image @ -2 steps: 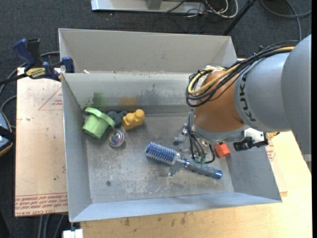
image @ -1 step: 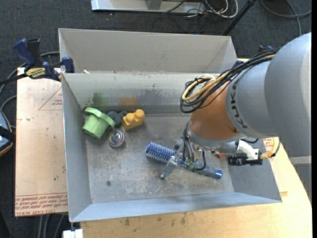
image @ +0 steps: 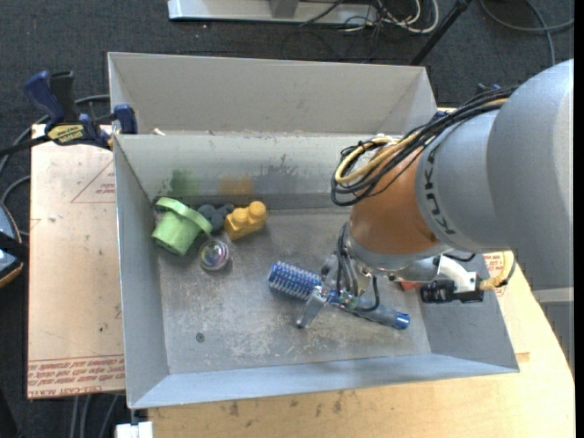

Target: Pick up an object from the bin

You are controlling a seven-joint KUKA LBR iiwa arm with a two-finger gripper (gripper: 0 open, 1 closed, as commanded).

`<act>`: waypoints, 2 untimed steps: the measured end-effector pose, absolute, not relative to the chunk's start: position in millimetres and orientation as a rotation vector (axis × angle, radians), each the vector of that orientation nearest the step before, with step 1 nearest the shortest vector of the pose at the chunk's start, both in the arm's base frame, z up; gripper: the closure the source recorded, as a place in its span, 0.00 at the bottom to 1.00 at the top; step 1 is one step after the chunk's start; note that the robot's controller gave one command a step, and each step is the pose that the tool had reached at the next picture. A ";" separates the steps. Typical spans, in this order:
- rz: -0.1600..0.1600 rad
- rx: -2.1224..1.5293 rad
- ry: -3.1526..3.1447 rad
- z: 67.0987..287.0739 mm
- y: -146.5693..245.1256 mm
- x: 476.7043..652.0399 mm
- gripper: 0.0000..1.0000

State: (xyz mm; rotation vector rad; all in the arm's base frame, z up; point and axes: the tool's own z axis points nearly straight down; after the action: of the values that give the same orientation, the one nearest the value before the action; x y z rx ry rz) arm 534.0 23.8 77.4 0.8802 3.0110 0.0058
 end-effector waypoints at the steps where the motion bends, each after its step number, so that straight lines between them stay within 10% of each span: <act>1: 0.009 0.881 3.006 79.8 23.7 535.8 1.00; 2: 0.005 0.877 3.011 149.0 24.3 537.8 1.00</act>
Offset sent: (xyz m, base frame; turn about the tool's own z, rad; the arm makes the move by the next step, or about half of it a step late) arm 0.0000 0.0000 0.0000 0.0000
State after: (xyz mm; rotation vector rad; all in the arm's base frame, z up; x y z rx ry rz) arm 537.8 24.3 149.0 0.8766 3.0105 0.0048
